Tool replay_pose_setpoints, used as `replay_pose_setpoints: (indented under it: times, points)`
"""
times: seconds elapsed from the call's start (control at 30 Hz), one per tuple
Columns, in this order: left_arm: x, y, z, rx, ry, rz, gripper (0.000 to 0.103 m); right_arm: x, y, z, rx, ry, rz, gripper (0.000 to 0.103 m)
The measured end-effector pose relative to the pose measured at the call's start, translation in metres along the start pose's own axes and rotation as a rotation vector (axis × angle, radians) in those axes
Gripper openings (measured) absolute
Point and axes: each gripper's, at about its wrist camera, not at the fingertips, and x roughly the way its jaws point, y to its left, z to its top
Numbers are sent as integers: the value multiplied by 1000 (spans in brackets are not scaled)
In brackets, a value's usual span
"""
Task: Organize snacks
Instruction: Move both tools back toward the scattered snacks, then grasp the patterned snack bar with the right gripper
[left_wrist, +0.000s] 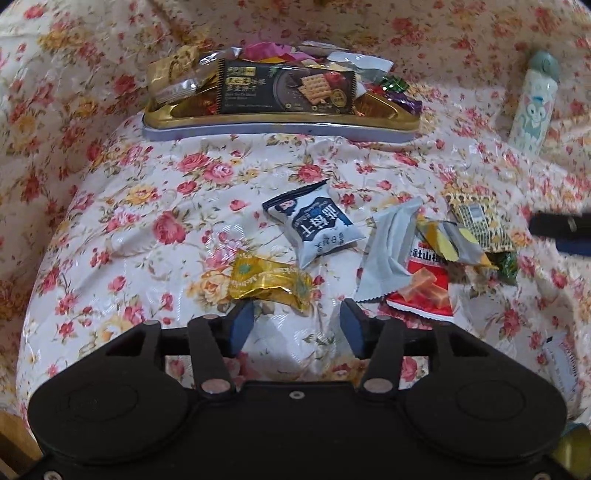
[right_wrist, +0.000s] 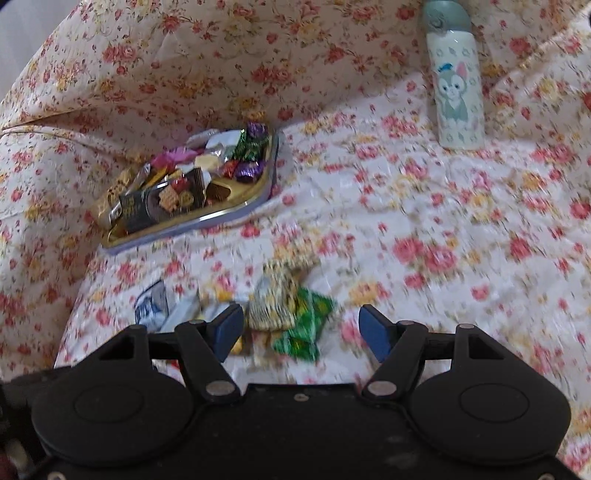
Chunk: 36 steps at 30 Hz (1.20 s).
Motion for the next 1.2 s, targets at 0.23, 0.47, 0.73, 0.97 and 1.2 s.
replay_pose_setpoints:
  times: [0.23, 0.47, 0.73, 0.97, 1.2]
  points:
    - [5, -5, 4, -34, 2, -3, 72, 32, 22, 12, -57, 10, -13, 73]
    - [10, -11, 6, -39, -9, 23, 78, 59, 40, 7, -186, 36, -64, 53]
    - [11, -12, 7, -34, -14, 20, 81, 51, 11, 12, -232, -61, -97, 33]
    - [10, -11, 7, -30, -12, 3, 81, 44, -25, 23, -140, -91, -116, 28]
    - [11, -14, 7, -19, -14, 23, 81, 27, -8, 14, -45, -31, 57, 29]
